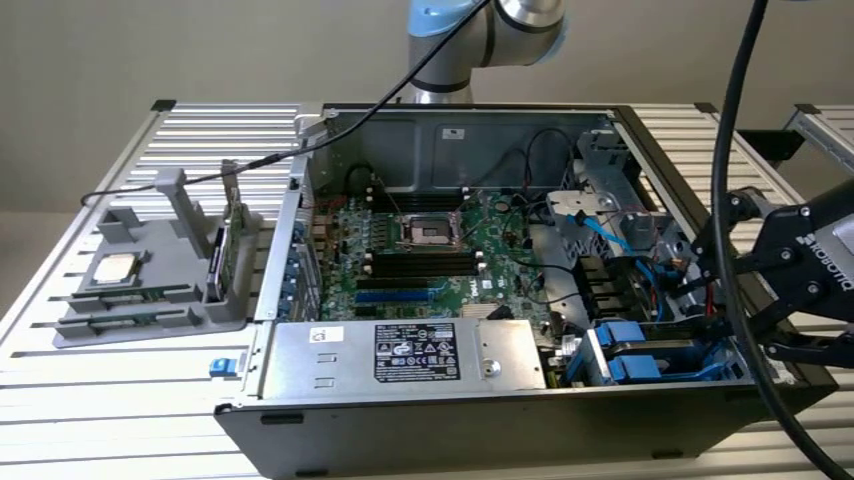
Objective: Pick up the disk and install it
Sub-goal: 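Insert the disk into the insertion slot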
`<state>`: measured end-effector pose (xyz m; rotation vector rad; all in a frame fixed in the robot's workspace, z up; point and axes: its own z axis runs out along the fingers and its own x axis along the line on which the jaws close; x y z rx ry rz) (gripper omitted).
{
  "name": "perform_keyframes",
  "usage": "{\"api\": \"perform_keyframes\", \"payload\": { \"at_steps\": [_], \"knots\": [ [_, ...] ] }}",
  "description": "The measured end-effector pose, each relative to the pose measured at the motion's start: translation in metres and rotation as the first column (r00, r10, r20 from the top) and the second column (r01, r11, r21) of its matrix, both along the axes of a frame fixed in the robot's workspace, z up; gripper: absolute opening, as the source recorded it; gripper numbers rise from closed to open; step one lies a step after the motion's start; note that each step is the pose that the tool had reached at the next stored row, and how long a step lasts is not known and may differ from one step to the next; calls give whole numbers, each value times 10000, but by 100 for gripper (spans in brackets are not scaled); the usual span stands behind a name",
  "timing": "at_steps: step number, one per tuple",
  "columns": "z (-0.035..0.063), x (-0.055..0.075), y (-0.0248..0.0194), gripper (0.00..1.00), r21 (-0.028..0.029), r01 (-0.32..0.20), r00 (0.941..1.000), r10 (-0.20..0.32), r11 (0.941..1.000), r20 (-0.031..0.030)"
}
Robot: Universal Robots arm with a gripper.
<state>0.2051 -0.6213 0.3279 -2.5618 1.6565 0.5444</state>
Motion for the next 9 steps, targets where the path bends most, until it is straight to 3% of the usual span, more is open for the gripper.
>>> {"api": "perform_keyframes", "payload": {
  "at_steps": [9],
  "knots": [
    [28, -37, 0, 47, 1, -88, 10000, 88, 10000, 25]
  ]
}}
